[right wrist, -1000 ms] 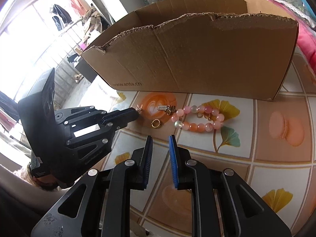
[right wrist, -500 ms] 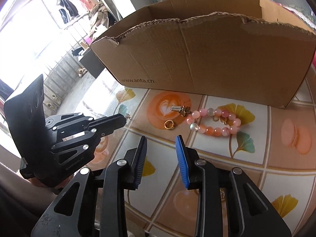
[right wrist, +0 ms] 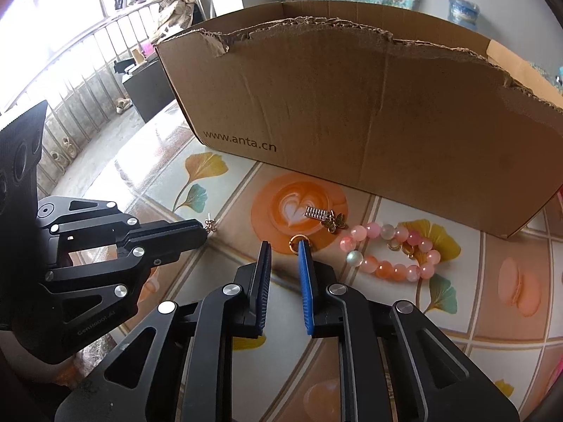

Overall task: Organize jewelry
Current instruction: 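Hold the gold earring in the left tool while the right tool closes on a gold ring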

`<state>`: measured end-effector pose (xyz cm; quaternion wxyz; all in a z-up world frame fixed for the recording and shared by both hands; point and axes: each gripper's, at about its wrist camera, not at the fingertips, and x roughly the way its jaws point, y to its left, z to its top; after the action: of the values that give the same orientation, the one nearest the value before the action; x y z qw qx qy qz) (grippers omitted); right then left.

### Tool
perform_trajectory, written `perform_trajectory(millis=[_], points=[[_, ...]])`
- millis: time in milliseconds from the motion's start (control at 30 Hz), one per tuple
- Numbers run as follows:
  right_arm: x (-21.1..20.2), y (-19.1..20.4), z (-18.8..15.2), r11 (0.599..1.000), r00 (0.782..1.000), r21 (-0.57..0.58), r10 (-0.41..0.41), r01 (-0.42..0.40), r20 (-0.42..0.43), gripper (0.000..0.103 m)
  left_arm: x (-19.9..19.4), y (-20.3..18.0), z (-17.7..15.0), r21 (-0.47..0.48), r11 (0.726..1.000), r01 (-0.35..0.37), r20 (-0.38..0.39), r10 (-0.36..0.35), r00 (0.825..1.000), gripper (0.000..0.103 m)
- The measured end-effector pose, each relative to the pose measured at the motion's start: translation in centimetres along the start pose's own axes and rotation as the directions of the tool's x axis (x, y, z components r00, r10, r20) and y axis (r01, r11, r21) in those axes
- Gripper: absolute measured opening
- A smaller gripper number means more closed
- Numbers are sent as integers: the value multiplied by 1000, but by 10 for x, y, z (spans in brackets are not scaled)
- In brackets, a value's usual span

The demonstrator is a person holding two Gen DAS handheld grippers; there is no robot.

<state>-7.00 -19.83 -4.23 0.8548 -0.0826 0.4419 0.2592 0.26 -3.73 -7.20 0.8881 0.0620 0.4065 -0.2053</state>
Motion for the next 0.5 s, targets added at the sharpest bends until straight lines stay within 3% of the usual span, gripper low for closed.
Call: perform_trajectory(millis=[167, 500], points=[[1, 1, 3, 1000, 1000, -5, -17, 17, 6, 7, 1, 0, -1, 2, 1000, 0, 5, 0, 1000, 1], [6, 7, 11, 999, 999, -11, -52, 52, 13, 11, 0, -1, -1, 8, 1000, -3, 6, 3, 1000, 1]])
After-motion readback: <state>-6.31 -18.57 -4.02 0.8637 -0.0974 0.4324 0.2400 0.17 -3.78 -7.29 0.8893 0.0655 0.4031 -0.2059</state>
